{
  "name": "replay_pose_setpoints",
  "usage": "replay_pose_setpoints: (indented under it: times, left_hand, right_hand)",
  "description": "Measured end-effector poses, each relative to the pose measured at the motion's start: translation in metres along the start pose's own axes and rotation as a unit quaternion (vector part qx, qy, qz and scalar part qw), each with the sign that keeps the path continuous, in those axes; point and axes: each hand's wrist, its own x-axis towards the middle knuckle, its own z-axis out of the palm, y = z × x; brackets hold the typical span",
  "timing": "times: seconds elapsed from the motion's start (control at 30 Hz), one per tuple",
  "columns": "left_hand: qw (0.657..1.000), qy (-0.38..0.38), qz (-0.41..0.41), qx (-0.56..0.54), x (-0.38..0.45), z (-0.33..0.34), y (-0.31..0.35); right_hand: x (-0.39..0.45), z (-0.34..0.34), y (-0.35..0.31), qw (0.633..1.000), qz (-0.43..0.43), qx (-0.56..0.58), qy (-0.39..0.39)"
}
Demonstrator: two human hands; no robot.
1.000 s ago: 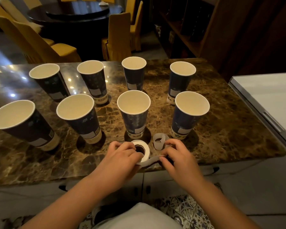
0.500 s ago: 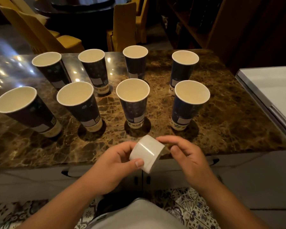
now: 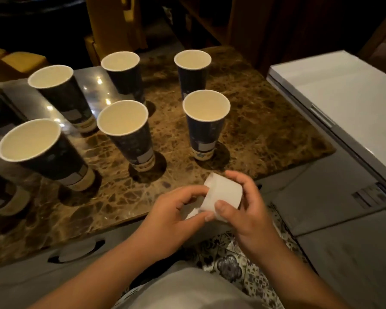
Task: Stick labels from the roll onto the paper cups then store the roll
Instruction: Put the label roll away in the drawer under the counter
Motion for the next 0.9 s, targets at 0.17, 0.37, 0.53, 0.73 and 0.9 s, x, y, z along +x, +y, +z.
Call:
replay_pose_setpoints:
  times: [0.17, 0.37, 0.53, 0.73, 0.9]
  left_hand:
    - [0.983, 0.082, -0.121, -0.112, 0.013, 0.03, -0.023]
    - [0.962, -0.169, 0.048, 0.209, 0.035, 0.072, -0.061]
    - [0.86, -0.307, 0.008, 0.407, 0.064, 0.113, -0.082]
    - [0.855, -0.315, -0.069, 0.406, 0.082, 0.126, -0.082]
    - [0.85, -0.341, -0.094, 0.391, 0.083, 0.129, -0.066]
  right_hand:
    - [-0.007, -0.04, 0.0, 0.983, 0.034, 0.126, 0.129]
    - [-0.021, -0.083, -0.004, 0.968, 0.033, 0.177, 0.173]
    - [-0.029, -0.099, -0.005, 0.957, 0.014, 0.196, 0.212]
    - [-0.038, -0.114, 0.003, 0.952, 0.02, 0.2, 0.23]
    - [-0.038, -0.12, 0.006, 0.949, 0.02, 0.2, 0.241]
